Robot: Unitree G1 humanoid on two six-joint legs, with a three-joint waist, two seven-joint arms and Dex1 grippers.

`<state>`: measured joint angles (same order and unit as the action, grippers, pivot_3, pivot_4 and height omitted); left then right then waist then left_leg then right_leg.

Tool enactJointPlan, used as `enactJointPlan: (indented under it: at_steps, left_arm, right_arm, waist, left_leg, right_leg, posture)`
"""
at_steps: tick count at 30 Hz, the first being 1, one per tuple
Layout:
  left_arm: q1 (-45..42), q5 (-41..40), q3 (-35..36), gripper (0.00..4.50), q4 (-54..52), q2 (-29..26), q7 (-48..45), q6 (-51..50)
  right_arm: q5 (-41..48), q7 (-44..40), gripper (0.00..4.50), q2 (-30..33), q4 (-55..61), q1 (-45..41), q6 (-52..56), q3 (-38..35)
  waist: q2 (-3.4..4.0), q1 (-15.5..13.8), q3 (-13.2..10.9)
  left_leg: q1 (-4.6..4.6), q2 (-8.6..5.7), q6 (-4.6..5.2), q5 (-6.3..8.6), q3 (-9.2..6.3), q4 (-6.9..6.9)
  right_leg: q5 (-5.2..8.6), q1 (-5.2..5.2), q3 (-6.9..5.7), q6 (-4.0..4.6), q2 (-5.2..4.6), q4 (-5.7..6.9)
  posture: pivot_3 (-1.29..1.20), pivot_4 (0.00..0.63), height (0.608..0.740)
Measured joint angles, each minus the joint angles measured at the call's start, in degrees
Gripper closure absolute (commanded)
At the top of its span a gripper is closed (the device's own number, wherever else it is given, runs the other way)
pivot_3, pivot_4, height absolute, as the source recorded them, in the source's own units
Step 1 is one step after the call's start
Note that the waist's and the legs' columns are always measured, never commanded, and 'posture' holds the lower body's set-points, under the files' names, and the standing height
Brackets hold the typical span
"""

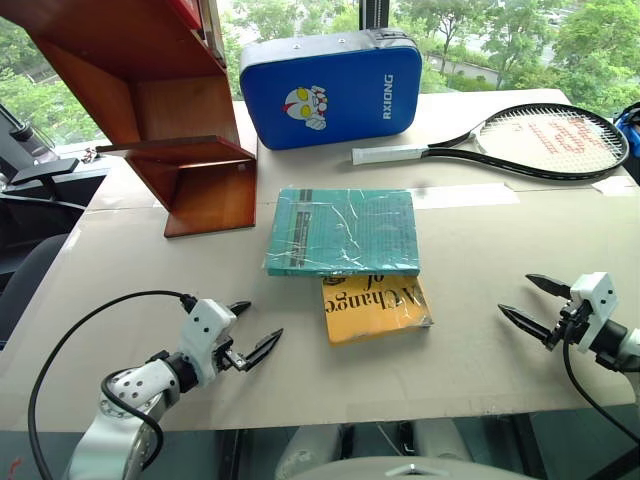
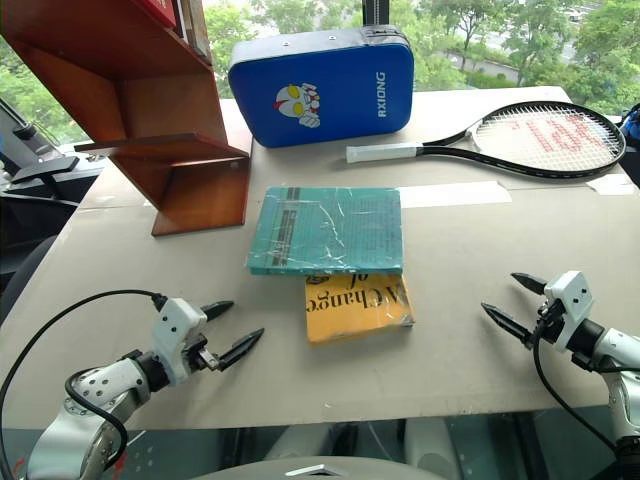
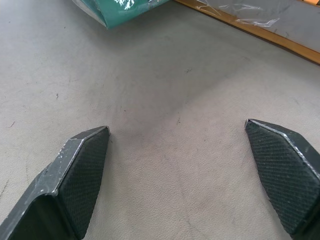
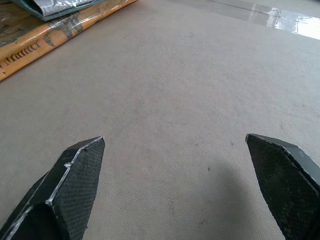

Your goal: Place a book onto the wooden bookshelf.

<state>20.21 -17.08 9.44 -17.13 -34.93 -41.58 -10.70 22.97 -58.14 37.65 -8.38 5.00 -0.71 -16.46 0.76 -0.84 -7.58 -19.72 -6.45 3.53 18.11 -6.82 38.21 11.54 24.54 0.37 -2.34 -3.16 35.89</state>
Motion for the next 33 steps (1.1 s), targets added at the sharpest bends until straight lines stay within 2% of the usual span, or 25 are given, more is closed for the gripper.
enactJointPlan:
  at_steps: [23, 28, 33]
  left_arm:
    - [-2.2, 0.2, 0.0, 0.02, 3.0, -0.8, -1.9, 2.6]
    - [-2.4, 0.0, 0.3, 0.02, 3.7, -1.8, -3.4, 3.0]
    - [-4.4, -0.6, 0.3, 0.02, 4.9, -2.0, -4.7, 2.3]
  right_arm:
    - [-2.0, -0.8, 0.00, 0.0, -4.5, -2.6, -2.4, 1.1]
    - [-2.2, -1.0, 0.00, 0.0, -5.6, -5.1, -2.6, 1.1]
    - [-2.9, 1.0, 0.00, -0.6, -6.6, -11.3, -1.9, 2.7]
  waist:
    - [-0.05, 0.0, 0.0]
    - [-0.05, 0.0, -0.1]
    - [-0.07, 0.0, -0.1]
  left_leg:
    - [-0.01, 0.00, 0.00, 0.00, 0.00, 0.00]
    - [-0.02, 0.00, 0.00, 0.00, 0.00, 0.00]
    - [-0.02, 0.00, 0.00, -0.01, 0.01, 0.01]
  right_leg:
    - [-0.01, 0.01, 0.00, 0.01, 0.00, 0.00]
    - [-0.01, 0.04, 0.00, 0.01, 0.00, 0.00]
    - [-0.02, 0.04, -0.01, 0.02, 0.00, 0.01]
  posture:
    - [0.00, 0.150, 0.740]
    - [0.00, 0.150, 0.740]
    - [0.00, 0.150, 0.740]
